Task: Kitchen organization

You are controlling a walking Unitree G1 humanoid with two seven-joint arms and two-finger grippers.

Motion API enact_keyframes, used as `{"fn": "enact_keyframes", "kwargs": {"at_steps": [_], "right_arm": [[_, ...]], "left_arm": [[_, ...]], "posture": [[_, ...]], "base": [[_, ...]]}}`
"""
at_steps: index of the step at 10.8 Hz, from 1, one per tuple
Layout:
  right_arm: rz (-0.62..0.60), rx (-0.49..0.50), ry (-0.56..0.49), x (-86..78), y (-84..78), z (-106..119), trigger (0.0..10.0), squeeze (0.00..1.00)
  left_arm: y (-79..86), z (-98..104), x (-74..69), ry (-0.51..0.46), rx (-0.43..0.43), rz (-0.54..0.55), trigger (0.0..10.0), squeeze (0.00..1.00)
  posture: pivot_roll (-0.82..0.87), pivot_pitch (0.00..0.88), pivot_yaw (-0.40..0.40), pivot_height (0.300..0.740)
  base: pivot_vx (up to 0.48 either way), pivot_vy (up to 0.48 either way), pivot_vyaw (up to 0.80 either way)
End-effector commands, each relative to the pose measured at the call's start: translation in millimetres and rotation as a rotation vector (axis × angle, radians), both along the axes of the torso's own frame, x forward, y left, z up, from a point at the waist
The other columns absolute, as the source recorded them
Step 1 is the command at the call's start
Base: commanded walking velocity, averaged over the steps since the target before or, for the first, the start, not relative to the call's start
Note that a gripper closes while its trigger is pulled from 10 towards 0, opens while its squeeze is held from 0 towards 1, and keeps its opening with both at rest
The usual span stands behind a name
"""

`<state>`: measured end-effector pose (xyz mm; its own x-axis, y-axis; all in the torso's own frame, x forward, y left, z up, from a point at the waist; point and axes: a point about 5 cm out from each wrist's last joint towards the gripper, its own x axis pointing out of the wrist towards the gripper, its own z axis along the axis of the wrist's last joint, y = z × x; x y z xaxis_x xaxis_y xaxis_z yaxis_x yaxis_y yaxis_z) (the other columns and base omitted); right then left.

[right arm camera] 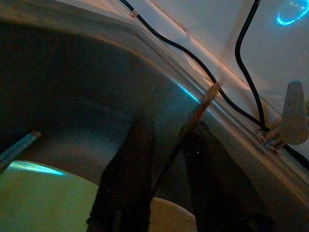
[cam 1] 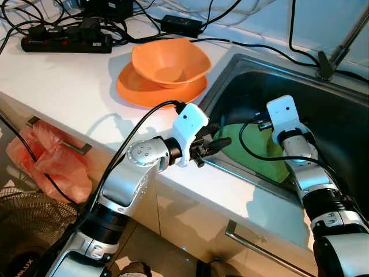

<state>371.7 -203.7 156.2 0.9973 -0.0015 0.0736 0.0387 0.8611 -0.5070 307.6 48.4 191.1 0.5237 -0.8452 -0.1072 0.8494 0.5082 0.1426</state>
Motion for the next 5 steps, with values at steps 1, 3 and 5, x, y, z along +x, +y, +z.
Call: {"fn": "enact_keyframes", "kwargs": {"at_steps": [1, 3, 5], "right_arm": [[0.0, -0.008, -0.003, 1.4, -1.1, 3.0, 10.0, 1.0], [0.011, -0.009, -0.01, 1.4, 0.8, 3.6, 10.0, 0.42], [0.026, 0.001, -0.076, 2.3, 4.8, 15.4, 10.0, 0.0]], "left_arm": [[-1.7, 1.8, -2.6, -0.008, 0.003, -0.009, 10.0, 0.0], [-1.2, 2.7, -1.7, -0.008, -0.005, 0.004, 10.0, 0.0], [0.2, 5.0, 0.3, -0.018, -0.013, 0.024, 10.0, 0.0]], "posture": [[0.04, 0.121, -0.045, 0.74], [0.05, 0.128, -0.048, 0.74], [0.05, 0.128, -0.049, 0.74]], "base": [[0.0, 0.0, 0.0], [0.0, 0.0, 0.0], [0.0, 0.0, 0.0]]}}
